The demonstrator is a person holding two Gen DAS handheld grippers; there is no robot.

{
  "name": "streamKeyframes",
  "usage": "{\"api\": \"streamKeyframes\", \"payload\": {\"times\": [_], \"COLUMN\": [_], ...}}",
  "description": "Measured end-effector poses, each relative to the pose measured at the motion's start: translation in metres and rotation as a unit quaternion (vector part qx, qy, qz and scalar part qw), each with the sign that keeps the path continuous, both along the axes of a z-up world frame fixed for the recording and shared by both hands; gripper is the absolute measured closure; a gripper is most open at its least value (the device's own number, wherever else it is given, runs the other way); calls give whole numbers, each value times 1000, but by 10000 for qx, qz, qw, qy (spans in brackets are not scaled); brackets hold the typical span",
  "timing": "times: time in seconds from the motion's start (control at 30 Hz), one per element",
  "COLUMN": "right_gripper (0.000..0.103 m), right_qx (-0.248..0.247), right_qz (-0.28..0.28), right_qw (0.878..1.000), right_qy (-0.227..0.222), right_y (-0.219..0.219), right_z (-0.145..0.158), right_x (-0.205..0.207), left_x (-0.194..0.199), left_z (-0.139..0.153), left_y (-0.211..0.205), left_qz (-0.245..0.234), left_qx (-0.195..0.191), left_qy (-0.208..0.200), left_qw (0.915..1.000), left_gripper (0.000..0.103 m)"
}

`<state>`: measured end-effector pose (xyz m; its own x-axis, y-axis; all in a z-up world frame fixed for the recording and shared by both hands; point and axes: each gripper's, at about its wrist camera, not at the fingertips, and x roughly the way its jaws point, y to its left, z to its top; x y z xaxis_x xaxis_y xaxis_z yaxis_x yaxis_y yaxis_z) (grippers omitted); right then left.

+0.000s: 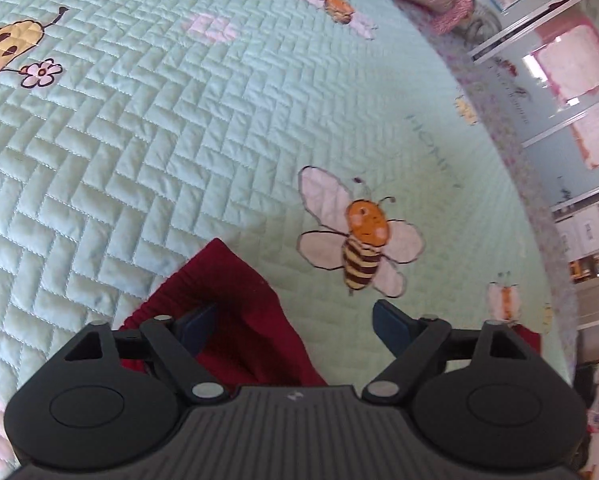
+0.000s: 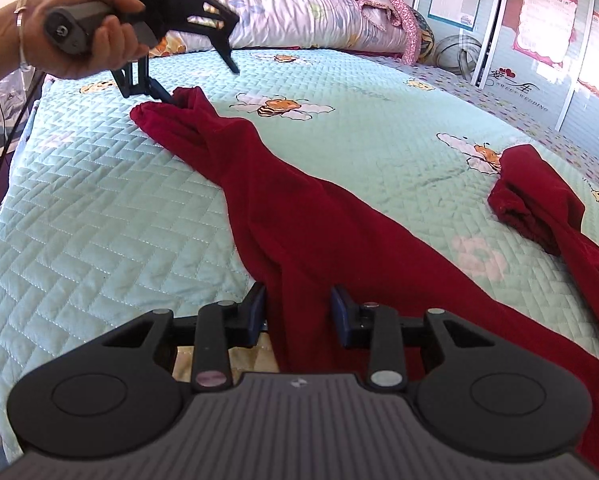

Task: Fold clothes
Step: 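Close the left gripper on the sleeve cuff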

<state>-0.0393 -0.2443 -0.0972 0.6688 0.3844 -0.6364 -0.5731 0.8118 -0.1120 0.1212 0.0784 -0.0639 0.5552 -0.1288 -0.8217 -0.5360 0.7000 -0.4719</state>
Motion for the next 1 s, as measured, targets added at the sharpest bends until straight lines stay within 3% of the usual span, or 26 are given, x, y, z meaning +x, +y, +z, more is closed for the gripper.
{"api": "streamKeyframes", "payload": {"times": [0.1, 0.17, 0.23, 0.3, 0.33, 0.47, 0.53, 0.57, 0.63, 0.7, 0.77, 0.9, 1.0], "right_gripper": [66, 66, 69, 95, 98, 98, 98, 98, 98, 95, 94, 90, 89], "right_qx": [-32, -32, -32, -33, -33, 231, 435, 466, 400, 257, 169, 89, 161], "right_qz": [-1, -16, -32, -48, -55, -219, -75, 45, 345, 495, 505, 506, 512], "right_qw": [10000, 9999, 9998, 9997, 9996, 9983, 9980, 9982, 9985, 9984, 9983, 9983, 9980], "right_qy": [-43, -109, -175, -242, -275, -498, -462, -387, -133, 121, 253, 289, 323], "right_y": [1, -1, -2, -4, -5, -14, -16, -14, -6, 1, 4, 4, -2], "right_z": [2, 6, 11, 16, 18, 48, 63, 64, 56, 38, 25, 18, 22], "right_x": [-1, -1, -1, -1, -1, -1, -4, -6, -10, -15, -20, -33, -40], "left_x": [3, 4, 2, -3, -5, -36, -55, -61, -68, -69, -73, -89, -93], "left_z": [-4, -4, 6, 28, 39, 105, 117, 115, 86, 42, 6, -17, -13], "left_y": [-4, -6, -11, -14, -15, -10, -3, 0, 14, 34, 50, 69, 73], "left_qz": [-150, -268, -397, -522, -589, -822, -855, -900, -892, -916, -901, -640, -532], "left_qx": [61, 59, 345, 353, 333, 360, 657, 890, 1114, 863, 707, 446, 362], "left_qy": [156, 175, -13, -463, -723, -1977, -2147, -2083, -1569, -1025, -713, -874, -1108], "left_qw": [9997, 9995, 9986, 9969, 9951, 9761, 9707, 9698, 9773, 9867, 9909, 9931, 9918], "left_gripper": [101, 101, 103, 103, 103, 103, 102, 102, 101, 101, 101, 99, 98]}}
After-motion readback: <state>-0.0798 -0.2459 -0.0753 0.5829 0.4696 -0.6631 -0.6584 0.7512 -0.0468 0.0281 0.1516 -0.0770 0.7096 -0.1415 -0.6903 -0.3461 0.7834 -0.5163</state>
